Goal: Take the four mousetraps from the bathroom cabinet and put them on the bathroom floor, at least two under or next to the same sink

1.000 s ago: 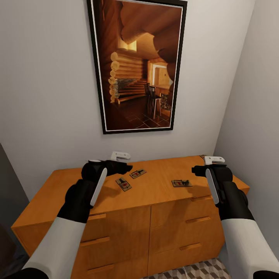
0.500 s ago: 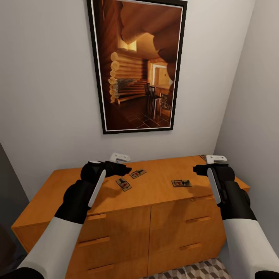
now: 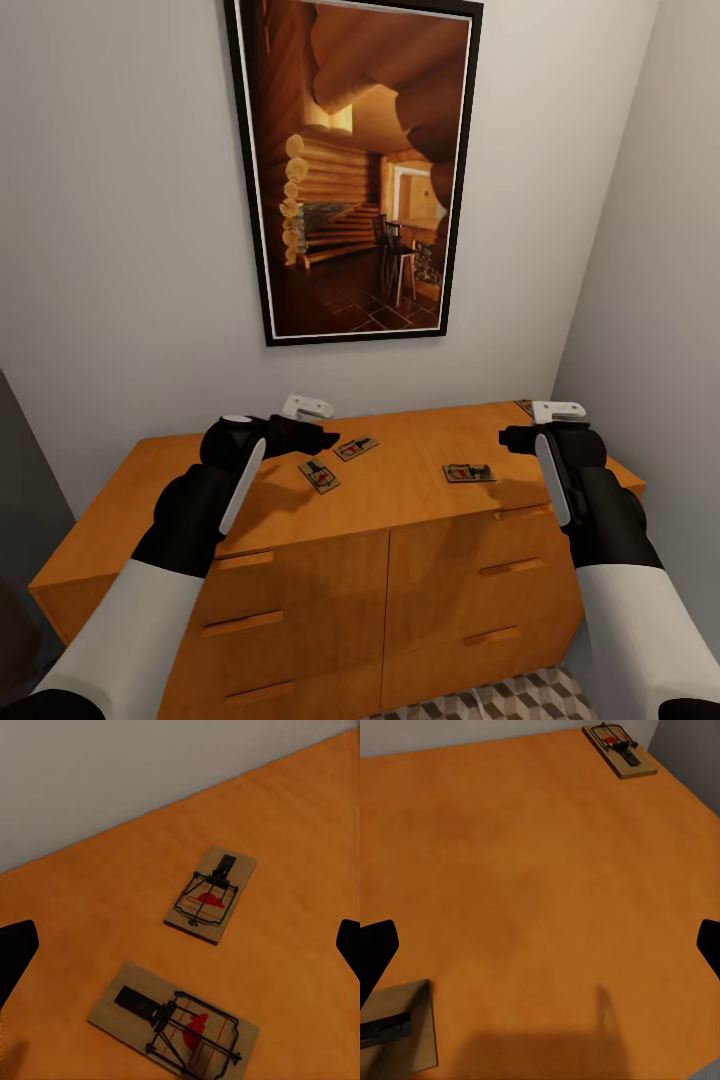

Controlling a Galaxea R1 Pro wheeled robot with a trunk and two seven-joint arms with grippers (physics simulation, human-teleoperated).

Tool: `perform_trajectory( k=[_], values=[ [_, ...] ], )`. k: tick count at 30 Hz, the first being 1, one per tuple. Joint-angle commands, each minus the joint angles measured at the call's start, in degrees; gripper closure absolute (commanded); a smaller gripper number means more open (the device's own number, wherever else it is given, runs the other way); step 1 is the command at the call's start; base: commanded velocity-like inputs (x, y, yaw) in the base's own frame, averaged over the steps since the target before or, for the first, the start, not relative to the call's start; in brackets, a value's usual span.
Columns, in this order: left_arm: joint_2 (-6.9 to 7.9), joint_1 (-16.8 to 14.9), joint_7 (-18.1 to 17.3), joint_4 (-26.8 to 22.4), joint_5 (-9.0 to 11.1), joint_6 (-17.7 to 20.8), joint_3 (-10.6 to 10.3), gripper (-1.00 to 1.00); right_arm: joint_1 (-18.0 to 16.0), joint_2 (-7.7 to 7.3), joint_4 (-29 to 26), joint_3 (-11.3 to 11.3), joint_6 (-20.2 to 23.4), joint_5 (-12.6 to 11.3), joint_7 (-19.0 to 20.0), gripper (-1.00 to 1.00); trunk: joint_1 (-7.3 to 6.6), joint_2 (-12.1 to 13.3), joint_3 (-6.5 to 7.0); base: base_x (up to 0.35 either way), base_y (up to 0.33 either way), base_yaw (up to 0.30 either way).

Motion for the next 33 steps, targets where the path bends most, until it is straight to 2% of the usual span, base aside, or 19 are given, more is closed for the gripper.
perform_trajectory(
  k=[1, 15, 20, 28, 33],
  values=[
    [-0.01, 0.0, -0.2, 0.0, -0.1, 0.3, 0.0, -1.0, 0.0, -0.01, 0.0, 0.0, 0.3, 0.0, -0.1, -1.0, 0.0, 0.0, -0.07, 0.0, 0.0, 0.0],
    [0.26, 0.0, -0.9, 0.0, 0.0, -0.2, 0.0, -1.0, 0.0, -0.12, -0.2, 0.0, 1.8, 0.0, 0.2, -1.0, 0.0, 0.0, -0.07, 0.0, 0.0, 0.0],
    [0.27, -0.1, -0.9, 0.1, 0.0, -0.2, 0.0, -1.0, 0.0, -0.57, -0.2, -0.1, 2.2, 0.0, 0.3, -1.0, 0.0, 0.0, -0.07, 0.0, 0.0, 0.0],
    [0.34, 0.0, -0.9, 0.8, 0.0, -0.2, 0.0, -1.0, 0.0, -2.09, -0.3, -0.1, 2.2, 0.0, 0.3, -1.0, 0.0, 0.0, -0.07, 0.0, 0.0, 0.0],
    [0.29, 0.0, -0.8, 1.2, -0.1, -0.3, -0.1, -1.0, 0.0, -2.37, -0.9, -0.1, 2.2, 0.1, 0.2, -1.0, 0.0, 0.0, -0.07, 0.0, 0.0, 0.0]
  ],
)
